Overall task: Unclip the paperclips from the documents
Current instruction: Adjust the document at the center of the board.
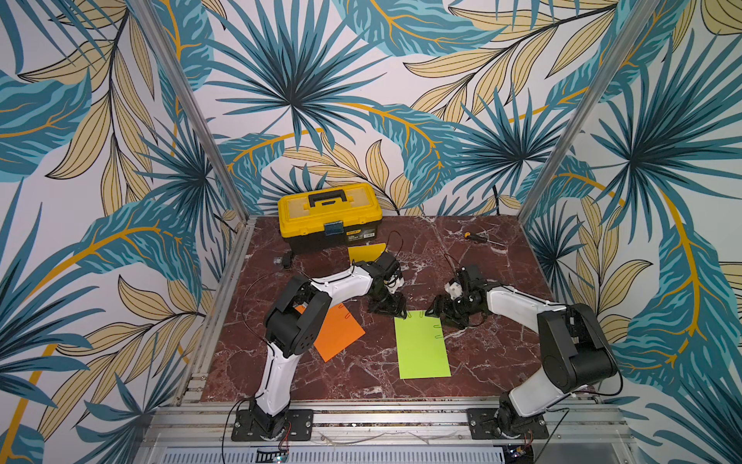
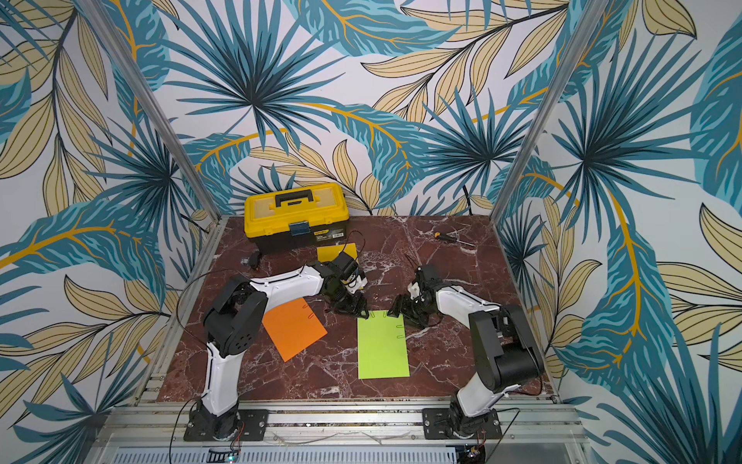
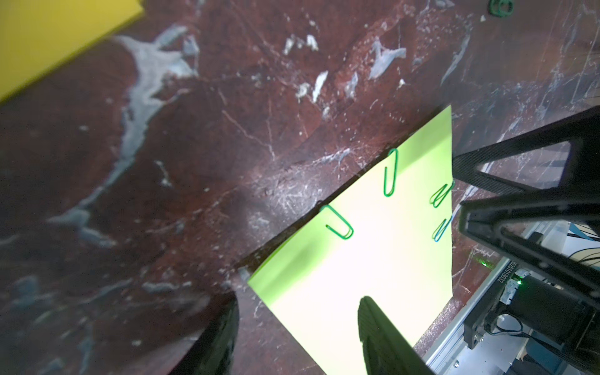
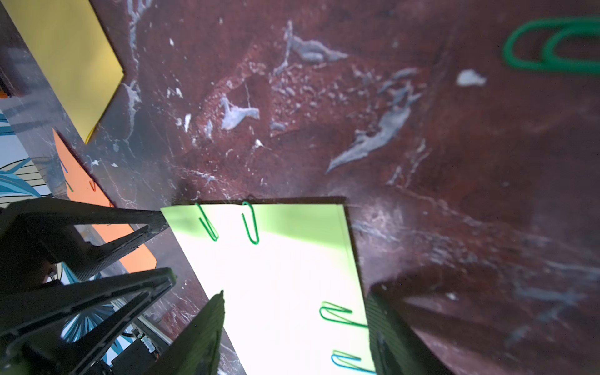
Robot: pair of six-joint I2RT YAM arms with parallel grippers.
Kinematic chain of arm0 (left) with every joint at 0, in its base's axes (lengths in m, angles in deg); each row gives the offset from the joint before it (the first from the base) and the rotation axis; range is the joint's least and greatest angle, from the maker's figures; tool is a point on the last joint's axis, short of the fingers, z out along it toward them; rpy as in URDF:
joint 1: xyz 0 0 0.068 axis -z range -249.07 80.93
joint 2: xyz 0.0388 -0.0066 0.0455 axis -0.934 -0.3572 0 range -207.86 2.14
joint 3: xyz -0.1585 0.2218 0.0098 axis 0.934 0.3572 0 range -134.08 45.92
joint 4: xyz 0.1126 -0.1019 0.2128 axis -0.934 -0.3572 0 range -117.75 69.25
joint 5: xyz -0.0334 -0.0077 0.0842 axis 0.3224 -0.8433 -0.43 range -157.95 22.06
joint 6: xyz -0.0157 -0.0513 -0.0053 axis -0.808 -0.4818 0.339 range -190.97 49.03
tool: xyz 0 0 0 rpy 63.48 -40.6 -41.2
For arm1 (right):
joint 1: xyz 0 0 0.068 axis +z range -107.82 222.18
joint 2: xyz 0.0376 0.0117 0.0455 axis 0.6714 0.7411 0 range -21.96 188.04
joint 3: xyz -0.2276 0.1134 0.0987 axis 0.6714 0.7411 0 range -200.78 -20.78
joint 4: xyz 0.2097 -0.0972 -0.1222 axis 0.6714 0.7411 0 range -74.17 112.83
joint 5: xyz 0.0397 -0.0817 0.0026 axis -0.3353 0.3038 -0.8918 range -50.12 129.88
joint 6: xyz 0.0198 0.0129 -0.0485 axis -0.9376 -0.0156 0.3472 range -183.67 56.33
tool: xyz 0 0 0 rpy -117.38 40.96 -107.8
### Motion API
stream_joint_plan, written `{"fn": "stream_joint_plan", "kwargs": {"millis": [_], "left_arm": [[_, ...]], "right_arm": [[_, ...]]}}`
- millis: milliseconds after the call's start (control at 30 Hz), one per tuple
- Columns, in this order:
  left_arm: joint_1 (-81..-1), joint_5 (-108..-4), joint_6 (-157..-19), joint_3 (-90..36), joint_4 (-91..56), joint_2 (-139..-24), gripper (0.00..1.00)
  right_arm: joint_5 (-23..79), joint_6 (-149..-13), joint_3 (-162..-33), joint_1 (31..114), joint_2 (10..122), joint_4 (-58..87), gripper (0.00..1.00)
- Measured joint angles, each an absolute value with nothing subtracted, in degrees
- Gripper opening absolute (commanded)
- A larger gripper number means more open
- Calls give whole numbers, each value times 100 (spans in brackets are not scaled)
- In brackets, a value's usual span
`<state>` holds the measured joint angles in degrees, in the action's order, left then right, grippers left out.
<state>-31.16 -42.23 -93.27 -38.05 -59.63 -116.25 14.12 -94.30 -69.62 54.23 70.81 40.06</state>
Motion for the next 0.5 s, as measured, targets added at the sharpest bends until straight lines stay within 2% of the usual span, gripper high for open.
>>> {"fn": "stream_joint_plan", "kwargs": {"millis": [167,500], "left_arm": [[-3116,-4225,-9347,-3763,-6050,-11583,59],[-3116,-4225,-9351,-3763,-6087,-11583,60]], "right_arm": [[1676,-9360,-6717,5430,6723,4240,77],[1735,-9653,-5993,5747,5936,4382,77]]}}
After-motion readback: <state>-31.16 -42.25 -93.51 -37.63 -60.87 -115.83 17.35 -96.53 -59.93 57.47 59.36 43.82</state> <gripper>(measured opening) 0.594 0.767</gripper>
